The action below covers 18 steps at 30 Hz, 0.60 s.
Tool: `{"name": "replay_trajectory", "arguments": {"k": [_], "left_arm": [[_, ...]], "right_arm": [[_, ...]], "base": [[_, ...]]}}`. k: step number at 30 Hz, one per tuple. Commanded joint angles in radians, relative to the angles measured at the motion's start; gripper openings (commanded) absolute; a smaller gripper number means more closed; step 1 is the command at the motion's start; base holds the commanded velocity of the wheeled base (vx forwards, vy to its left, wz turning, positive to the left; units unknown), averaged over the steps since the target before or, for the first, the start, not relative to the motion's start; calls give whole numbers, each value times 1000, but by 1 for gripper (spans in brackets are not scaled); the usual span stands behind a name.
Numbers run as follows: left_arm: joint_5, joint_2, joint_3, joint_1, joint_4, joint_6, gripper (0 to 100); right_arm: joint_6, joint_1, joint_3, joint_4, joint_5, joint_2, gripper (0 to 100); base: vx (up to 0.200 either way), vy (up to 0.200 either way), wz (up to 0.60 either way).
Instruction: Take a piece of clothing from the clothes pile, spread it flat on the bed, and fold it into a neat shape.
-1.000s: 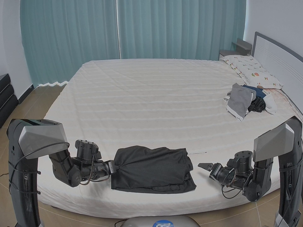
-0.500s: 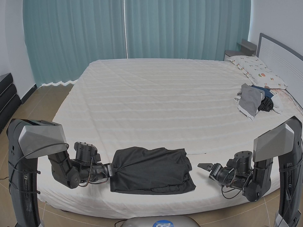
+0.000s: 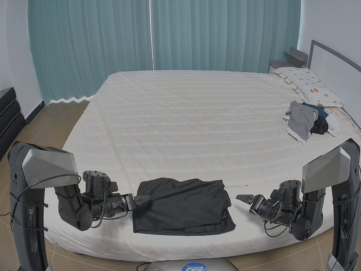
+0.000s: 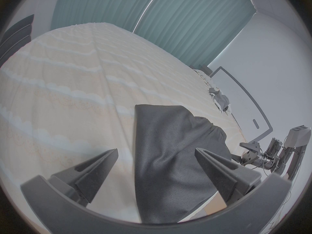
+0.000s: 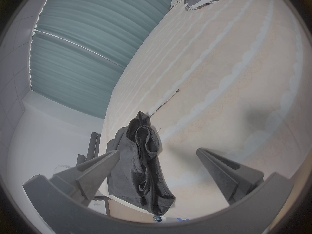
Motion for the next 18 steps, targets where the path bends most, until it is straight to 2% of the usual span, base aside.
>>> {"name": "replay_trajectory", "arguments": {"k": [1,3,5,8,9,10,11,13,16,17,18], "left_arm": [[15,34,-31,4,-13,-19,100],[20,37,-43,2,-11,-31,100],[58,35,-75,-5,-11,-111,100],[84,43,-109,-12,-8,-154,100],[133,63,-146,-28,-3,-185,100],[133,63,-146,-28,-3,-185,100],[184,88,-177,-38,0,-188,100],[216,108,-190,-56,0,-189,100],[224,118,-197,-74,0,-188,100],[228,120,-203,-74,0,-189,0],[233,120,-207,-74,1,-189,0]], "right_arm": [[0,0,0,-11,0,2,100],[0,0,0,-11,0,2,100],[-2,0,0,-11,0,2,100],[-2,0,0,-11,0,2,100],[-2,0,0,-11,0,2,100],[-2,0,0,-11,0,2,100],[-2,0,0,-11,-1,4,100],[-2,0,0,-11,-1,2,100],[-2,0,0,-11,-1,2,100],[-2,0,0,-11,-1,2,100],[-2,0,0,-11,-1,2,100]], "base": [[0,0,0],[0,0,0],[0,0,0],[0,0,0],[0,0,0],[0,0,0],[0,0,0],[0,0,0],[0,0,0],[0,0,0],[0,0,0]]}}
